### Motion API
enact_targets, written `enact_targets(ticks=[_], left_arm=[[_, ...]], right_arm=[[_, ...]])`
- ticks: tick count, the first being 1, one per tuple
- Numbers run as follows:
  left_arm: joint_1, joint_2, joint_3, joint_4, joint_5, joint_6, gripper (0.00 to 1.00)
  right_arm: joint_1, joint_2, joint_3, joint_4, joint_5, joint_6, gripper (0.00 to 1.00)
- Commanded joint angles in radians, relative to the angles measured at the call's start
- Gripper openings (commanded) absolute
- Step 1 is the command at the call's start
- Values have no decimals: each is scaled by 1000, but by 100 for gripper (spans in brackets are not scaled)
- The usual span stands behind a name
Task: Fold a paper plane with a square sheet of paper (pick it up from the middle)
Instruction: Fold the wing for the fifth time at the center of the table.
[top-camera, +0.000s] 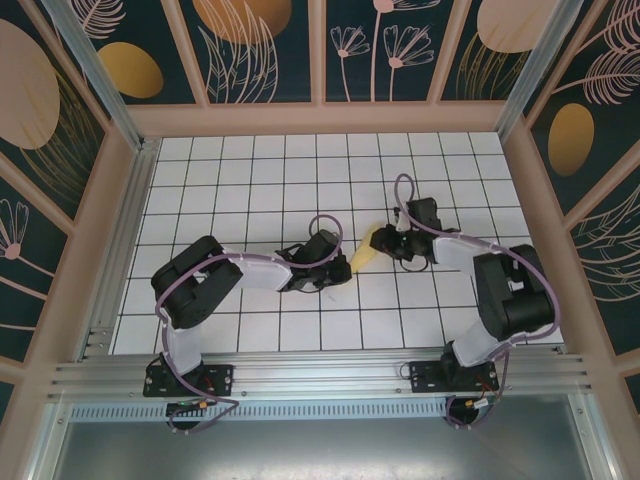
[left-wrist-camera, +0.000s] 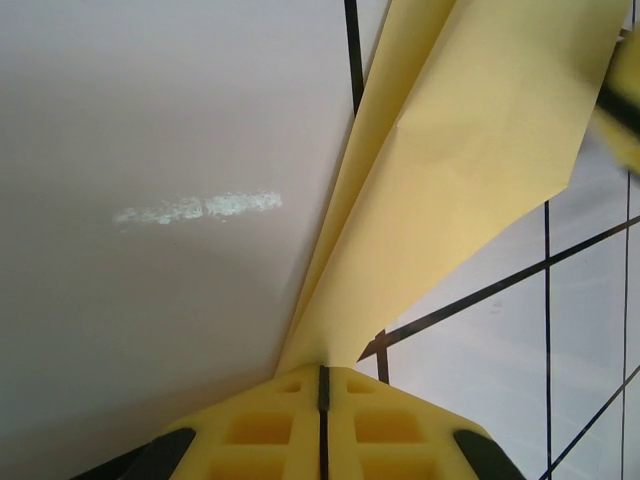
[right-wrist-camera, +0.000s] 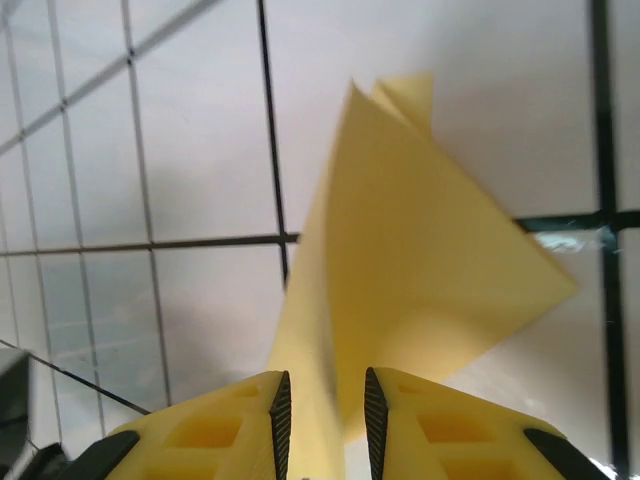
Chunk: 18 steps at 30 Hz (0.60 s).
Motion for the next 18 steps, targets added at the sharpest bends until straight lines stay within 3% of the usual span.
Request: enact_targets(ticks=[1,5,9,18], left_arm=[[-3,36,-47,-125,-14,-25,7],[-3,49,-41,-125,-8,-26,6],[-3,48,-45,-122,-6,-28,3],[-5,47,-58,-110,9,-15,0]], right_arm=[[-9,-112,25,-46,66,35,25],[36,-106,23,-38,-11,47,15],[113,-18,44,-36,-11,63,6],[171,174,91,32,-98,102,1]])
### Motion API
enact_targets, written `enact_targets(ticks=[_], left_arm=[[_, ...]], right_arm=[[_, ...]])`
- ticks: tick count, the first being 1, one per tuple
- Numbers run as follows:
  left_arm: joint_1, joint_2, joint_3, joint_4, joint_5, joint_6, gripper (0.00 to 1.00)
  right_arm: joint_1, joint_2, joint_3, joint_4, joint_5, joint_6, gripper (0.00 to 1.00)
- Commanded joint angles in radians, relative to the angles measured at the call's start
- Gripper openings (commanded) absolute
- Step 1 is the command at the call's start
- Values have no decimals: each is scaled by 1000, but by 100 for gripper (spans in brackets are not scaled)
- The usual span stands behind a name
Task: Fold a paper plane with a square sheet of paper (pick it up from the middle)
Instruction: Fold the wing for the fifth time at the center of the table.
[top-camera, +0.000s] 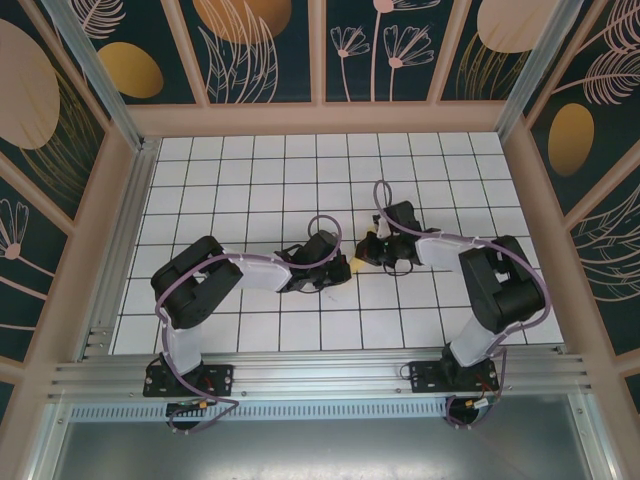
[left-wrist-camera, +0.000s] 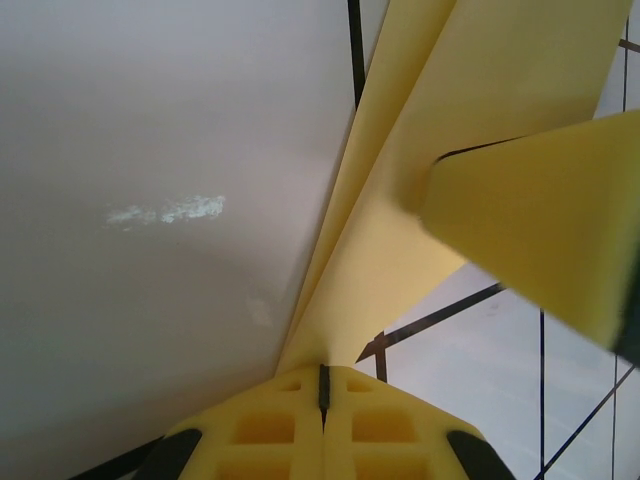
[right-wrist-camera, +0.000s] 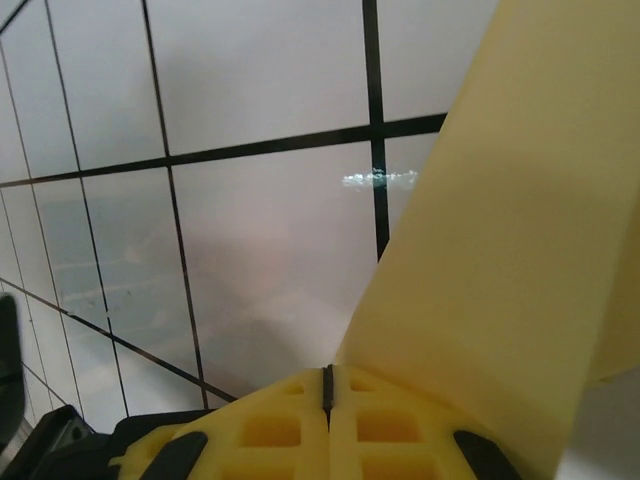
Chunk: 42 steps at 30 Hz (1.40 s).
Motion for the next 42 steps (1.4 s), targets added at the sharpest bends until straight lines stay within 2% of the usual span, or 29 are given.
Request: enact_targets(ticks=[1,6,11,23,35,42], left_arm=[[-5,48,-46,-132,7,2,0],[-5,51,-46,-135,10,10,0],[-5,48,-51,-144,6,11,0],[-6,45,-90,-129,18,2,0],[-8,44,-117,-116,22,-1,0],[-8,44,-128,-104,27,-1,0]], right_arm=[[21,49,52,40,-63,21,1],[35,93,72,26,-63,18,1],[21,136,81,0,-3,10,1],[-104,185,91,16,11,-43,1],[-197,261,189,14,39,-68,2],[-255,271,229,26,11,-85,2]])
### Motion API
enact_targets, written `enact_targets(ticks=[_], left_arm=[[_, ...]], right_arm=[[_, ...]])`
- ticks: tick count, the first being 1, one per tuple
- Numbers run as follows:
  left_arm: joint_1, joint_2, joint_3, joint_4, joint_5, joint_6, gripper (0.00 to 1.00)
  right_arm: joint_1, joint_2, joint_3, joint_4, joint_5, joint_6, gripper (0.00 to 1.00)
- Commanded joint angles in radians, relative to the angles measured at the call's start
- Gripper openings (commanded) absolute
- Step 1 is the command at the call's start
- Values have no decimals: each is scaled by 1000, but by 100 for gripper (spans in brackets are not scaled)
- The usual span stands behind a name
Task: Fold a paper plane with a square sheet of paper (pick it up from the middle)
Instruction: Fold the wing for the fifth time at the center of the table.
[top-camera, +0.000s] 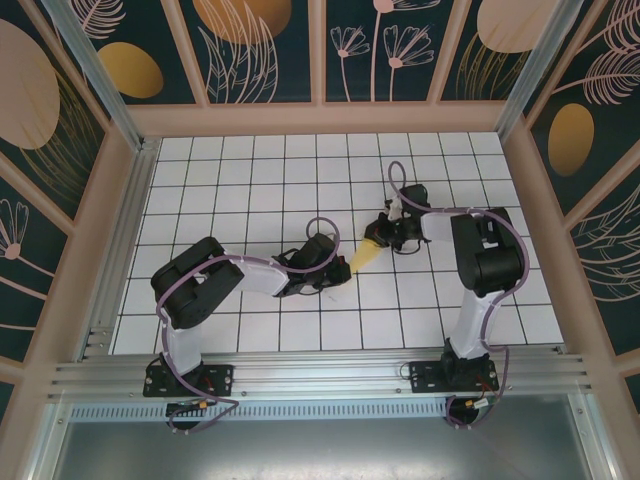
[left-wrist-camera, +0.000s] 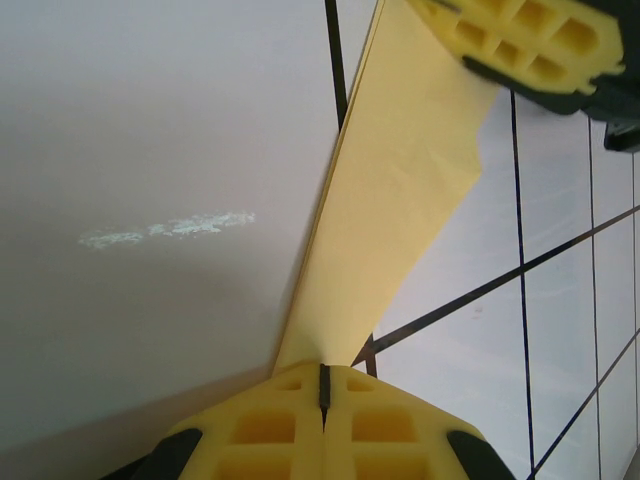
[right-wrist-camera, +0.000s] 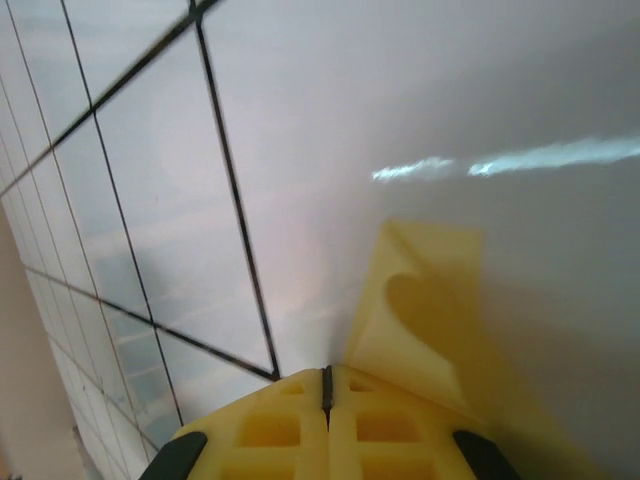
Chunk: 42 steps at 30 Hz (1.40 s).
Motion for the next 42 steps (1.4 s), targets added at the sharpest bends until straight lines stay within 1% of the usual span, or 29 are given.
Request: enact_targets(ticks=[1,9,11,15,19,23,27,32,37,42], left_arm=[[-8,44,-68,-226,28,0,0],[-8,43,-66,-224,28,6,0],[-7,41,-62,-224,28,9,0],[-8,20,-29,-258,9,34,0],[-8,-28,-2,-264,-7,49,2],[-7,-27,3,-244,6,44,2],[-8,1,-4,-250,3,42,2],[-8,13,-29,-240,8,28,2],[-8,21,-32,-248,13,32,2],[-7,27,-35,-249,19,31,2]], right_arm=[[-59,30,27,37,140,-35,2],[-133,45,38,76,114,-26,2],[-139,32,49,81,103,-23,2],[-131,-66,38,94,60,-17,5],[-114,-200,-15,85,62,-12,10],[-48,-254,-41,28,80,-42,11],[51,-213,-31,-15,92,-55,9],[124,-108,-11,0,67,-49,6],[138,-11,29,5,25,-62,5],[115,42,65,0,40,-79,4]])
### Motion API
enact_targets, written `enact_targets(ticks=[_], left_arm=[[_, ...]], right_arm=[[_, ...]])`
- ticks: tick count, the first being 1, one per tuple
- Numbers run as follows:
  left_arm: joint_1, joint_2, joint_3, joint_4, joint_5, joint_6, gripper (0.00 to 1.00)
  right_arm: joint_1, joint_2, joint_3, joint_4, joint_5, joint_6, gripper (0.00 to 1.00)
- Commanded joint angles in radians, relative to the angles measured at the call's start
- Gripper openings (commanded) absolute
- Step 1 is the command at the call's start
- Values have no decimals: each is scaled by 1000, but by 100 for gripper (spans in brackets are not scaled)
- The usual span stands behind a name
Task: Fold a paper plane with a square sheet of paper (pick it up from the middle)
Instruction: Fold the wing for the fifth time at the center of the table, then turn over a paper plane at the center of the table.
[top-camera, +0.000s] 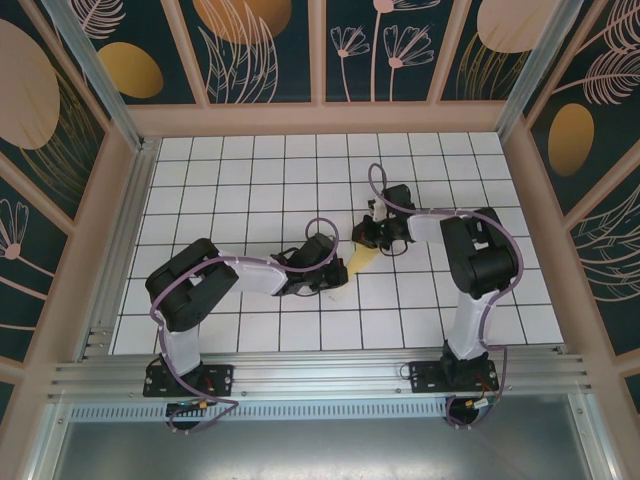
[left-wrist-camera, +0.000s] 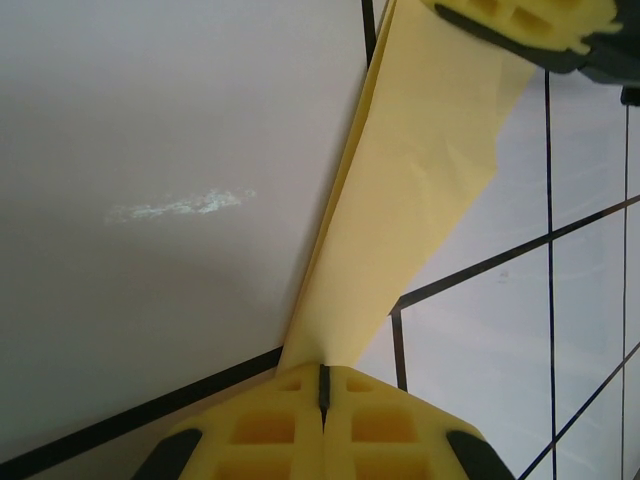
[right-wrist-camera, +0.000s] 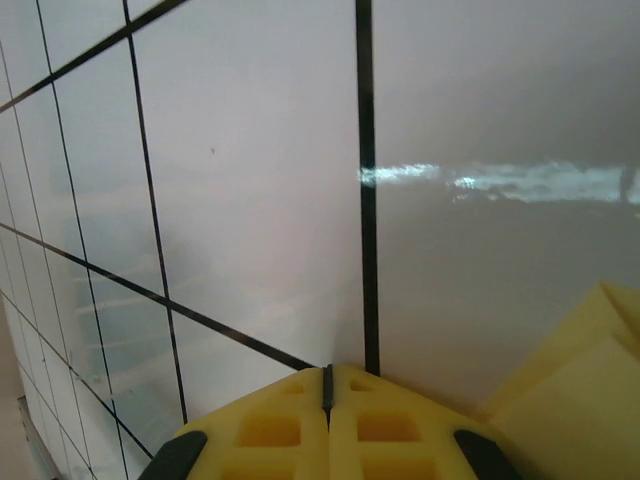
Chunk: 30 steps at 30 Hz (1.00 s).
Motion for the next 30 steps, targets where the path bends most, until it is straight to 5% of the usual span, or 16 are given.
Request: enact_targets(ticks=[1,18,22,25,30], left_arm=[[-7,62,-48,-142,12,9,2],[-6,51,-50,-134,21,15,2],[-7,-19,-4,-149,6,33,15],[-6,-109,22,-150,-47,52,34],[-39,-200,55,-202,-213,212,50]], right_arm=[[-23,38,35,0,-1,-28,4],[-236,52,45,210,-122,-24,5],[-233,-65,13,171,-97,8,6],[-231,-176,-23,57,-4,50,17],[-232,-338,-134,-42,81,98,48]])
